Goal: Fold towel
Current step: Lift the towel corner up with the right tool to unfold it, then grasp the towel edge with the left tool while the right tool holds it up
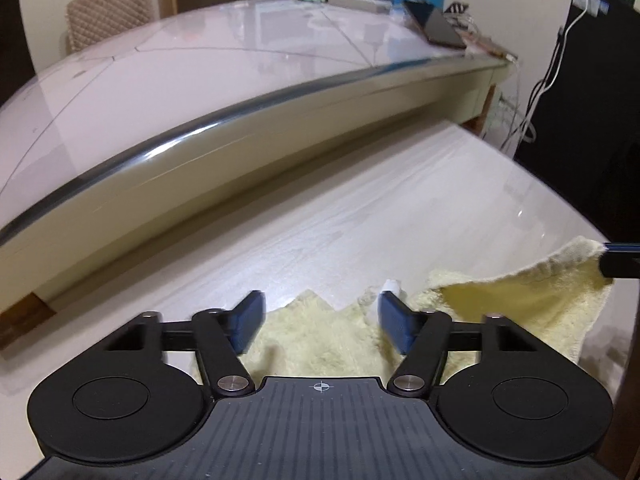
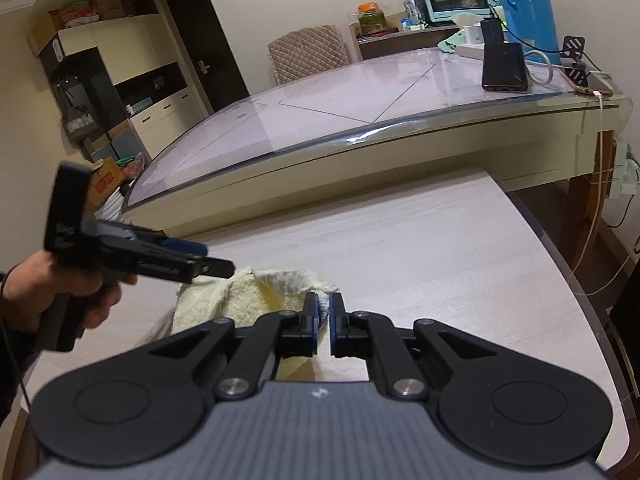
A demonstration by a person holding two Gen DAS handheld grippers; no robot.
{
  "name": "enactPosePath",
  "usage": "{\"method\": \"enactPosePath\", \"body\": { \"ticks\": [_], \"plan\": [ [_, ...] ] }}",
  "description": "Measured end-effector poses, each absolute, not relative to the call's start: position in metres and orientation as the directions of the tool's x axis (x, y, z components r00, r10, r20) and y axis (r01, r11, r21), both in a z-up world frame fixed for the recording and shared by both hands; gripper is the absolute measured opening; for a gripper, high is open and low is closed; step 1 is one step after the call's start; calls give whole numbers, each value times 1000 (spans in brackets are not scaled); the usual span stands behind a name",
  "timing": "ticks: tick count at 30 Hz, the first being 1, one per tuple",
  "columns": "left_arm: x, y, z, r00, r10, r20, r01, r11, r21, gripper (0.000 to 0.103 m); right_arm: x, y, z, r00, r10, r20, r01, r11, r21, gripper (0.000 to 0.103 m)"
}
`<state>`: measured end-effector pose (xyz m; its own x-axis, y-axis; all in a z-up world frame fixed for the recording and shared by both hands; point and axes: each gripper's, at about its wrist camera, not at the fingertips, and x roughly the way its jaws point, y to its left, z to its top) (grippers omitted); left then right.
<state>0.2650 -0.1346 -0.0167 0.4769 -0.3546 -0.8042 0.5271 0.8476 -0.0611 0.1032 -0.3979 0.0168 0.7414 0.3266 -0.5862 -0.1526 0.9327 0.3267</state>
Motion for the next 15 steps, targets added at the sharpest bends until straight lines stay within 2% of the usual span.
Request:
{"method": "enactPosePath", "body": {
  "ticks": [6, 9, 11, 13, 15],
  "plan": [
    [286, -152, -25, 416, -290, -862, 516, 856, -39, 64, 104, -400, 15, 741, 332, -584, -151, 929, 337, 6],
    [289, -161, -30, 402, -249, -881, 521, 853, -4, 52, 105, -401, 15, 742, 335, -580, -153, 928, 341, 6],
    [288, -162, -33, 394, -233, -889, 525, 851, 9, 38, 106, -403, 15, 743, 337, -578, -153, 926, 344, 6],
    [287, -160, -36, 388, -223, -894, 522, 853, 14, 19, 106, -403, 15, 744, 339, -576, -155, 926, 345, 6],
    [285, -155, -38, 389, -225, -893, 512, 859, 6, 14, 107, -403, 15, 744, 340, -575, -156, 925, 346, 6]
  ]
}}
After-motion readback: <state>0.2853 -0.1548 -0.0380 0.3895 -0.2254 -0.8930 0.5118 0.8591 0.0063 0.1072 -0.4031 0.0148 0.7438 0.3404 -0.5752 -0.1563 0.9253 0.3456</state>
